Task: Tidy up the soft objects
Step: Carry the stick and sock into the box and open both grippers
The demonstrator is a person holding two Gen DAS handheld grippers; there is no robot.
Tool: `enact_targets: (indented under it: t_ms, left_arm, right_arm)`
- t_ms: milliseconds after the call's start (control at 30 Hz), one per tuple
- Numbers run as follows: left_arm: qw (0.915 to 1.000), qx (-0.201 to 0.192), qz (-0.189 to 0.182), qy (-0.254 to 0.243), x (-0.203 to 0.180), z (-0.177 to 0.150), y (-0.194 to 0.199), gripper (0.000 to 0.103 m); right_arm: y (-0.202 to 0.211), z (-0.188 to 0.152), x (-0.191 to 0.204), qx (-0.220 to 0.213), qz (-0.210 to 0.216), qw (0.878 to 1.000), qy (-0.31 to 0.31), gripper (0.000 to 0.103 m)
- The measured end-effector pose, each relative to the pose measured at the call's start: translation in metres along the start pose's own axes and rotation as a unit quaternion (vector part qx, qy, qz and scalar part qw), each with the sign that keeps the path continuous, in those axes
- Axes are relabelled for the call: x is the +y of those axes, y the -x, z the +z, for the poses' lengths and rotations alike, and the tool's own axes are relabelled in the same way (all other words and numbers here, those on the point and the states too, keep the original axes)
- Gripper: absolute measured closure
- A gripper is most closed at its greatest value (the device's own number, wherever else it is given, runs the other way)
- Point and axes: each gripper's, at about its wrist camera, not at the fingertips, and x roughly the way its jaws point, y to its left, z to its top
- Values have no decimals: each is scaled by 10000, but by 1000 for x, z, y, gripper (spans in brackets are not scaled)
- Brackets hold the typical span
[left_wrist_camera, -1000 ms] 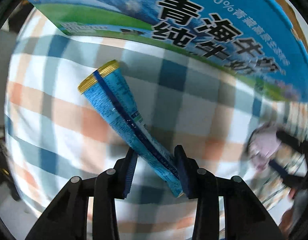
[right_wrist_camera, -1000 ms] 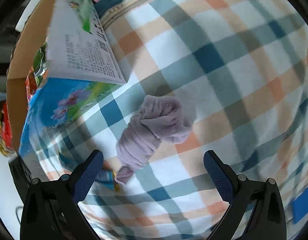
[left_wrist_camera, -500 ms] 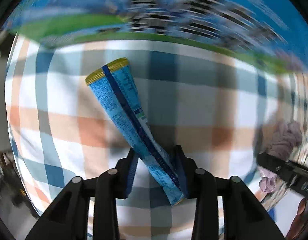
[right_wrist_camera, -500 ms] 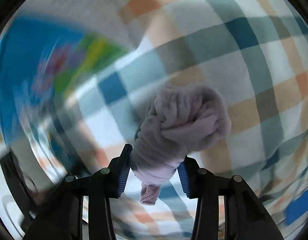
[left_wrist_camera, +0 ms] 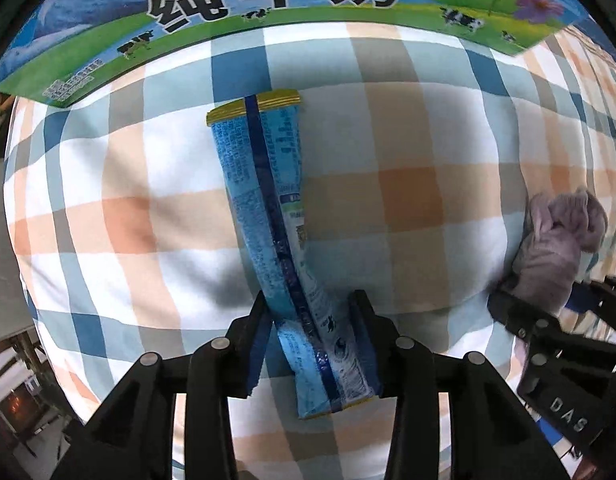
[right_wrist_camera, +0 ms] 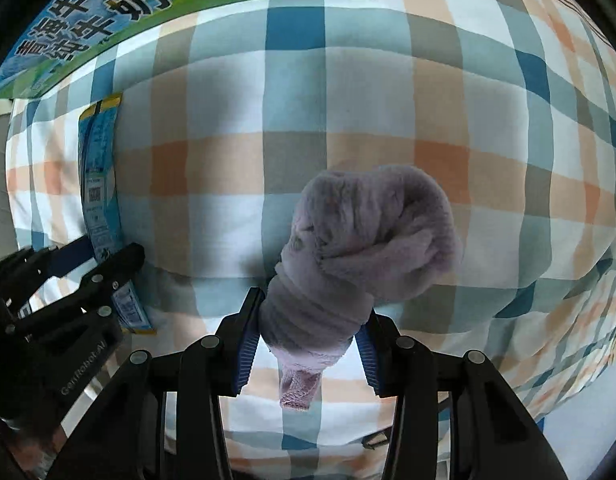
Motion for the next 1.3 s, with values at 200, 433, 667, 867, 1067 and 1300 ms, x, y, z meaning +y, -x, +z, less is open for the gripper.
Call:
enact_targets:
  t_ms: [200,433,667,867,1067,1300]
  left_arm:
    - [9996,-211,-136,162,35,-16,18,84]
    - [9954,-819,-395,292,58,-32,67,86]
    - [9825,-1643,-790,391,78,-29,155,86]
    - [9712,-2130,-996,383,93,22,246,86]
    - [9711,-2071,-1026,600,121,77,252,86]
    - [9803,-1232,-1242,917,155,148,212,86]
  right_arm:
    - [5,1,-1,-73,38,9999,-93,58]
    - [51,-4,-4,-395,267,9989,35,59]
    - [123,-9,3,-906,676,9931,322,59]
    - [196,-9,9,-1392,1039,9833,536,59]
    - [232,32,33,-1698,1055,9777,640,59]
    - [224,100,57,-1519,1046,9813,542,59]
